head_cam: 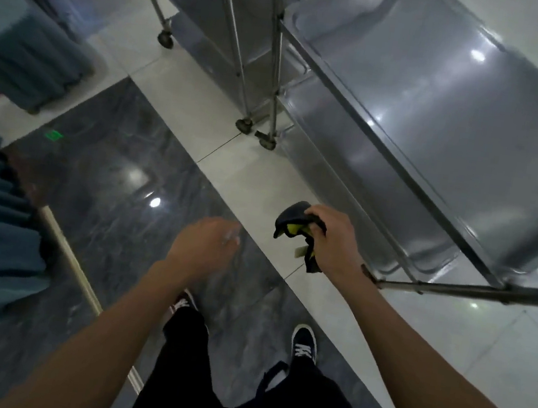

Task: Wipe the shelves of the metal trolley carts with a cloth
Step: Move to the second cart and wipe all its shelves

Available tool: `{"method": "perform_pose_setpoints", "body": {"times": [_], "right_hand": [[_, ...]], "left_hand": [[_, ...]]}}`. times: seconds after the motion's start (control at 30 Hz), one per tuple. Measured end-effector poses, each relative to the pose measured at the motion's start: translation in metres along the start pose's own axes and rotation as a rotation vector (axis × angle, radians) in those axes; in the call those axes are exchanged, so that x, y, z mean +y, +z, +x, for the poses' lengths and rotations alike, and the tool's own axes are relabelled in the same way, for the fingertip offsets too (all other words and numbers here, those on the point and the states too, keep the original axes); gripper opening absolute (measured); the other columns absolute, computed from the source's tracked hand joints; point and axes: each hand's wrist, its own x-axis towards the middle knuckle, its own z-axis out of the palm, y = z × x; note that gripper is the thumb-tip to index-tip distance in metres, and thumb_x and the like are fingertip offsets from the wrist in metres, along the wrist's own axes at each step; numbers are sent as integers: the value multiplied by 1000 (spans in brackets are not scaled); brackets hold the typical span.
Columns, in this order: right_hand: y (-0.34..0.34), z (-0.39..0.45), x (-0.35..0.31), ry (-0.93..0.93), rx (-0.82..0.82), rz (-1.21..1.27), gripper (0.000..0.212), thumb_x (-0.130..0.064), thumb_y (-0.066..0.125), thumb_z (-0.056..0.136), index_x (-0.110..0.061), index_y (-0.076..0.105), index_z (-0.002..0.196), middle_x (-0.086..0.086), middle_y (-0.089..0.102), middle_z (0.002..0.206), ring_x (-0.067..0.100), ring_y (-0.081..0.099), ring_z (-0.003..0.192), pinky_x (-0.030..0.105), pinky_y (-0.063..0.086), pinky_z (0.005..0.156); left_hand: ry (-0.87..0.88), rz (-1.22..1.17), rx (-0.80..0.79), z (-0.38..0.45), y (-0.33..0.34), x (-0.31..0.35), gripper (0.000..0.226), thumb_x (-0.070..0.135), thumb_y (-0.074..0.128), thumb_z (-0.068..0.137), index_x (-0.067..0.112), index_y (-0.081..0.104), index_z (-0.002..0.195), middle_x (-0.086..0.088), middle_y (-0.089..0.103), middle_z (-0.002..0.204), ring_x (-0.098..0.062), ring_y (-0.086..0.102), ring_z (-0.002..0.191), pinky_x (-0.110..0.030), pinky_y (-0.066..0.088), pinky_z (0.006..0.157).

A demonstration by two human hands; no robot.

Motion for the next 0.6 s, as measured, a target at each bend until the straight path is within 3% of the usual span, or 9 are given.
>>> {"method": "perform_pose_setpoints", "body": {"times": [0.17,0.23,0.33,0.37,0.47,0.6], "right_hand": [[52,31,-24,94,92,-185,25,0,54,95,-10,69,112,4,67,120,23,53,115,30,37,101],[72,38,-34,150,124,-190,26,-3,54,96,-13,69,114,2,66,123,21,51,116,25,34,101],[99,51,-42,243,218,-133,26,0,56,94,-13,69,111,3,66,118,10,49,107,2,29,87],[108,54,-43,290,254,-107,27,0,56,93,-14,69,111,3,66,117,13,50,107,4,31,88],[134,70,-39,426,353,-36,30,-1,54,93,-18,68,114,-1,66,118,21,51,111,31,42,98],[168,113,-7,485,425,7,31,-2,56,94,-19,67,116,-2,66,119,20,51,110,29,41,96]], "left_hand": [[184,70,-106,60,-37,-70,41,49,42,88,25,67,109,4,68,112,-22,64,104,-34,47,80],[220,71,-123,79,-51,-96,35,47,48,91,29,67,115,6,68,118,-21,64,108,-33,47,82],[314,108,-155,114,-66,-117,34,42,52,94,31,66,123,5,67,123,-21,62,114,-35,48,89],[344,123,-174,126,-70,-121,35,39,54,95,30,65,127,4,66,126,-21,60,117,-35,48,92],[421,171,-218,167,-75,-126,36,35,55,96,26,63,129,1,65,128,-22,59,118,-34,46,96],[446,231,-297,243,-65,-136,37,35,54,96,30,61,132,5,63,130,-17,56,120,-34,45,100]]}}
